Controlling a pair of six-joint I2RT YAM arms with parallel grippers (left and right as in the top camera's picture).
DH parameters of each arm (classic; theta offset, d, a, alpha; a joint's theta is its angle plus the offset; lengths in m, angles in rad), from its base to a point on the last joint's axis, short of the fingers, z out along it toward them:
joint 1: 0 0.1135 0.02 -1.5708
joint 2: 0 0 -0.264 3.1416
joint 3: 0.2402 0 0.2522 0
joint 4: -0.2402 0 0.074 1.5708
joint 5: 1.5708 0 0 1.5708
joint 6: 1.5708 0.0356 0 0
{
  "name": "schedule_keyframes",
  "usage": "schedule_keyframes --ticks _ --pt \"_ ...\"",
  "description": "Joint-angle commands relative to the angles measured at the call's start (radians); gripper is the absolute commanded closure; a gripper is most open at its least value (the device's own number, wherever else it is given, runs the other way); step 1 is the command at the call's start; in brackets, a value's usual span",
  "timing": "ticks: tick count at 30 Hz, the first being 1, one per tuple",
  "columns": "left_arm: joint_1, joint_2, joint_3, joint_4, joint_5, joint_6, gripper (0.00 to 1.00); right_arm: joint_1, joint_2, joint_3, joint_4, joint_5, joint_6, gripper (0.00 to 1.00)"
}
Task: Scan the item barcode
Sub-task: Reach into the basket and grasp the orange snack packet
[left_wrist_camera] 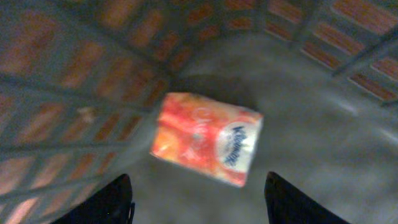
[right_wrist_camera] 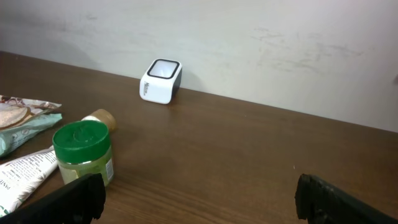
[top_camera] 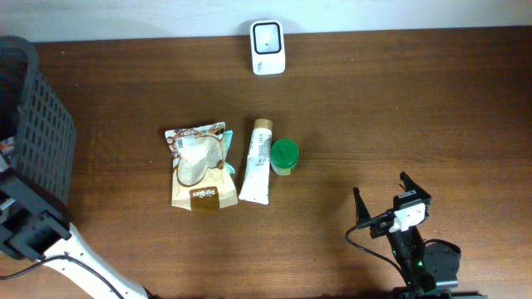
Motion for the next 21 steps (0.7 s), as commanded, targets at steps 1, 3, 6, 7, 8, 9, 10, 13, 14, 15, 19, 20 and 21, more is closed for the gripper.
schedule_keyframes --ticks 1,3,6,7,8,9,10,13,14,15,19,20,21 --pt "0.001 0.042 -0.003 0.031 0.044 0.037 0.35 0.005 -0.005 -0.005 -0.005 0.001 -0.002 0.02" --pt "0.006 0.055 -0.003 0.042 0.044 0.037 0.36 0.005 -0.005 -0.005 -0.005 0.001 -0.002 0.02" --pt "0.009 0.080 -0.003 0.054 0.044 0.037 0.38 0.005 -0.005 -0.005 -0.005 0.001 -0.002 0.02" --pt "0.009 0.086 -0.003 0.056 0.045 0.037 0.38 0.005 -0.005 -0.005 -0.005 0.001 -0.002 0.02" --pt "0.009 0.095 -0.003 0.059 0.045 0.037 0.39 0.005 -0.005 -0.005 -0.005 0.001 -0.002 0.02" --pt "0.009 0.102 -0.003 0.064 0.045 0.037 0.39 0.005 -0.005 -0.005 -0.005 0.001 -0.002 0.02" --pt "0.009 0.111 -0.003 0.070 0.045 0.037 0.40 0.005 -0.005 -0.005 -0.005 0.001 -0.002 0.02" --pt "0.009 0.135 -0.003 0.090 0.045 0.037 0.41 0.005 -0.005 -0.005 -0.005 0.001 -0.002 0.02" --pt "0.009 0.145 -0.003 0.095 0.045 0.037 0.41 0.005 -0.005 -0.005 -0.005 0.001 -0.002 0.02" --pt "0.009 0.151 -0.003 0.101 0.045 0.037 0.41 0.005 -0.005 -0.005 -0.005 0.001 -0.002 0.02" --pt "0.009 0.175 -0.003 0.112 0.045 0.037 0.55 0.005 -0.005 -0.005 -0.005 0.001 -0.002 0.02" --pt "0.009 0.178 -0.003 0.112 0.044 0.037 0.61 0.005 -0.005 -0.005 -0.005 0.001 -0.002 0.02" --pt "0.009 0.178 -0.003 0.111 0.044 0.037 0.75 0.005 -0.005 -0.005 -0.005 0.001 -0.002 0.02"
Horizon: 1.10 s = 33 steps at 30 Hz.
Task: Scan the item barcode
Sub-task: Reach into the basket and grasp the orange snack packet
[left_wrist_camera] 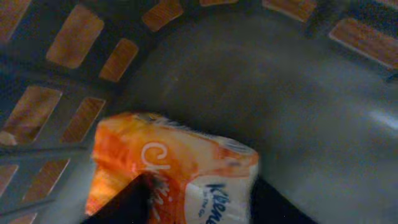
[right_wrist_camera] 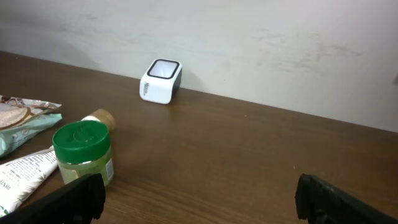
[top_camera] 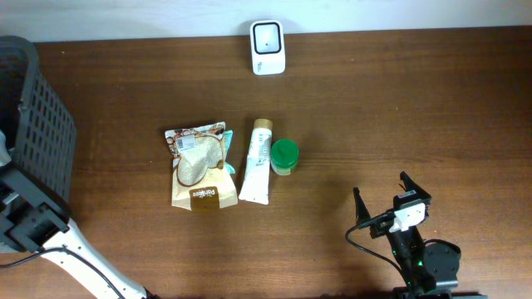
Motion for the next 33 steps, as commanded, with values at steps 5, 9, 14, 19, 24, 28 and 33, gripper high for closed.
schedule_keyframes --ticks 5,9,14,19,24,28,33 --pt "0.002 0.042 -0.003 -0.023 0.014 0.008 1.00 0.005 -0.005 -0.005 -0.005 0.001 -0.002 0.02" --pt "0.002 0.005 -0.001 -0.053 0.014 0.008 1.00 0.005 -0.005 -0.005 -0.004 0.001 -0.002 0.02" --pt "0.001 -0.142 0.000 -0.068 0.014 -0.052 1.00 0.005 -0.005 -0.005 -0.005 0.001 -0.002 0.02" --pt "-0.007 -0.333 0.000 -0.067 0.066 -0.172 1.00 0.005 -0.005 -0.005 -0.004 0.001 -0.002 0.02" --pt "-0.053 -0.537 0.000 -0.068 0.172 -0.182 1.00 0.005 -0.005 -0.005 -0.005 0.001 -0.002 0.02" --pt "-0.137 -0.687 0.000 -0.085 0.173 -0.182 1.00 0.005 -0.005 -0.005 -0.005 0.001 -0.002 0.02" --pt "-0.324 -0.834 0.000 -0.182 0.173 -0.182 1.00 0.005 -0.005 -0.005 -0.005 0.001 -0.002 0.02"
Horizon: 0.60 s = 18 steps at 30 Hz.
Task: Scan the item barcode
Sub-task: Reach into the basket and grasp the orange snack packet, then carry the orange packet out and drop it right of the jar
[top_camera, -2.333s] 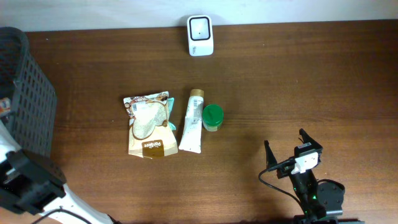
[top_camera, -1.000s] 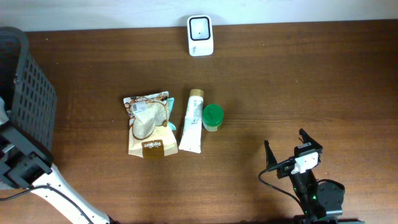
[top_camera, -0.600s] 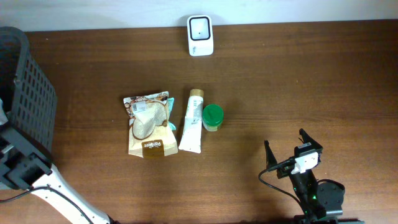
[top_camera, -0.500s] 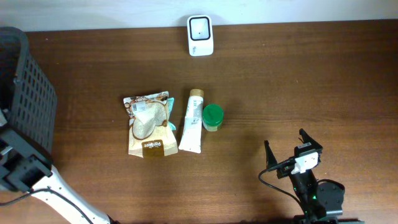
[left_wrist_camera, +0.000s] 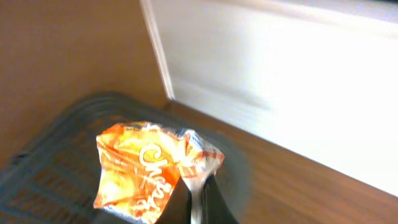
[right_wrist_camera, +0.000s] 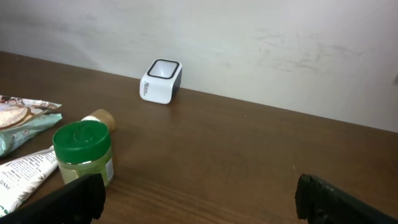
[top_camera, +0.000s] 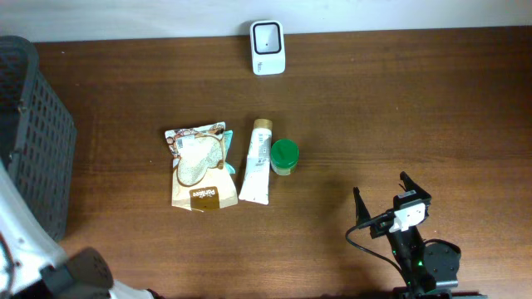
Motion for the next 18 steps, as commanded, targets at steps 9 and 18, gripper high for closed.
schedule_keyframes --ticks 9,18 --pt "-0.580 -0.029 -0.061 -0.265 0.019 -0.029 1.00 0.005 -0.005 -0.005 -0.004 0.001 -0.002 0.02" --pt "-1.027 0.193 -0.216 -0.233 0.038 -0.035 1.00 0.005 -0.005 -0.005 -0.005 0.001 -0.002 0.02"
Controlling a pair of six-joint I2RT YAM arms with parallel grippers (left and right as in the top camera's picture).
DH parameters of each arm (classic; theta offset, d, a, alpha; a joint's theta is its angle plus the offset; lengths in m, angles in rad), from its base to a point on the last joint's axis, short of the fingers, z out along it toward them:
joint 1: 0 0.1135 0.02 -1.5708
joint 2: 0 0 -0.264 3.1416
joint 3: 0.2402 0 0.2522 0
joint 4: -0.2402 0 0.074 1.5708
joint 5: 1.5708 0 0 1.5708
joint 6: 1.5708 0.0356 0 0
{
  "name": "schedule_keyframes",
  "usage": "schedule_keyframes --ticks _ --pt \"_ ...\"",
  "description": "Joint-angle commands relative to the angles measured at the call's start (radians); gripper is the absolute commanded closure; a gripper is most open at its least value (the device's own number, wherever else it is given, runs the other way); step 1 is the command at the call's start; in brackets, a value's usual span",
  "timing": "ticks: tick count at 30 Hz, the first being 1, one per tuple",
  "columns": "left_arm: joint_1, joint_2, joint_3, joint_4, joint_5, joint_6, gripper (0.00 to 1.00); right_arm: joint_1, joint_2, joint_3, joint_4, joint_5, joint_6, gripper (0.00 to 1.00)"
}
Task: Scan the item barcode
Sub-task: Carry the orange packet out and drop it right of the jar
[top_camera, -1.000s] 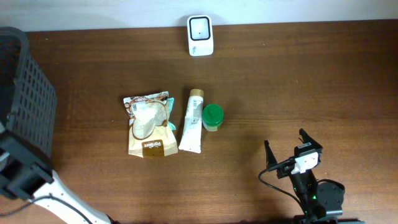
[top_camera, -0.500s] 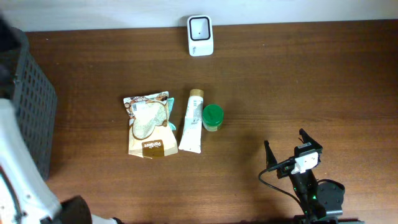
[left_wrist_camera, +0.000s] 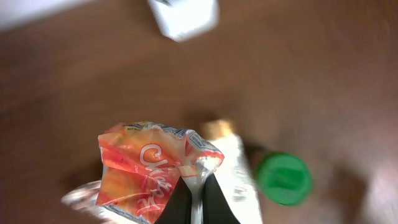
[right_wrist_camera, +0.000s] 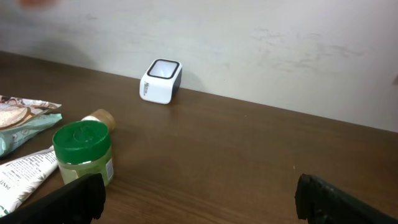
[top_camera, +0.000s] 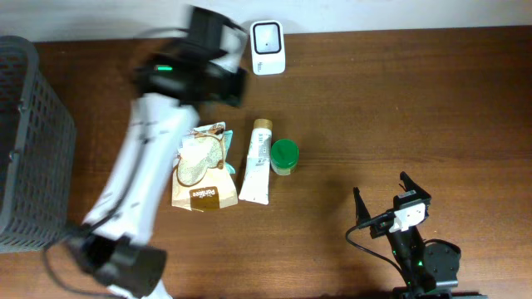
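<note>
My left gripper [left_wrist_camera: 198,198] is shut on a flap of an orange tissue pack [left_wrist_camera: 146,171], held in the air over the items in the middle of the table. In the overhead view the left arm reaches up to the left gripper [top_camera: 223,83], just left of the white barcode scanner [top_camera: 268,36]; the pack itself is hidden there. The scanner [left_wrist_camera: 183,15] sits at the top of the left wrist view. My right gripper [top_camera: 382,189] rests open and empty near the front right, also shown as the right gripper [right_wrist_camera: 208,202].
A green-lidded jar [top_camera: 284,156], a white tube [top_camera: 257,162] and a snack pouch [top_camera: 197,166] lie mid-table. A dark mesh basket [top_camera: 33,141] stands at the left edge. The scanner [right_wrist_camera: 160,81] stands by the back wall.
My left gripper, still shut on the orange pack, was over the basket at the left edge; it is now over the middle of the table beside the scanner. The right arm has not moved.
My left gripper was open inside the basket above the orange pack. Then it was down at the pack. Later it held the pack above the basket rim, and now it holds it over the items near the scanner. The right gripper stayed open and still.
</note>
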Motion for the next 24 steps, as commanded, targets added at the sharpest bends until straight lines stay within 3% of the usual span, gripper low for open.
schedule_keyframes --ticks 1,7,12,17,24 --pt "-0.153 0.094 -0.029 0.028 0.014 -0.014 1.00 0.005 -0.005 -0.005 -0.005 0.001 -0.002 0.02" --pt "-0.327 0.230 -0.030 0.102 0.023 -0.014 1.00 0.005 -0.005 -0.005 -0.005 0.001 -0.002 0.02" --pt "-0.370 0.261 -0.030 0.164 0.053 -0.064 1.00 0.005 -0.005 -0.005 -0.005 0.001 -0.002 0.02" --pt "-0.375 0.267 -0.030 0.188 0.097 -0.074 0.91 0.005 -0.005 -0.005 -0.004 0.001 -0.002 0.02" --pt "-0.375 0.267 -0.030 0.188 0.135 -0.095 0.59 0.005 -0.005 -0.005 -0.004 0.001 -0.002 0.02"
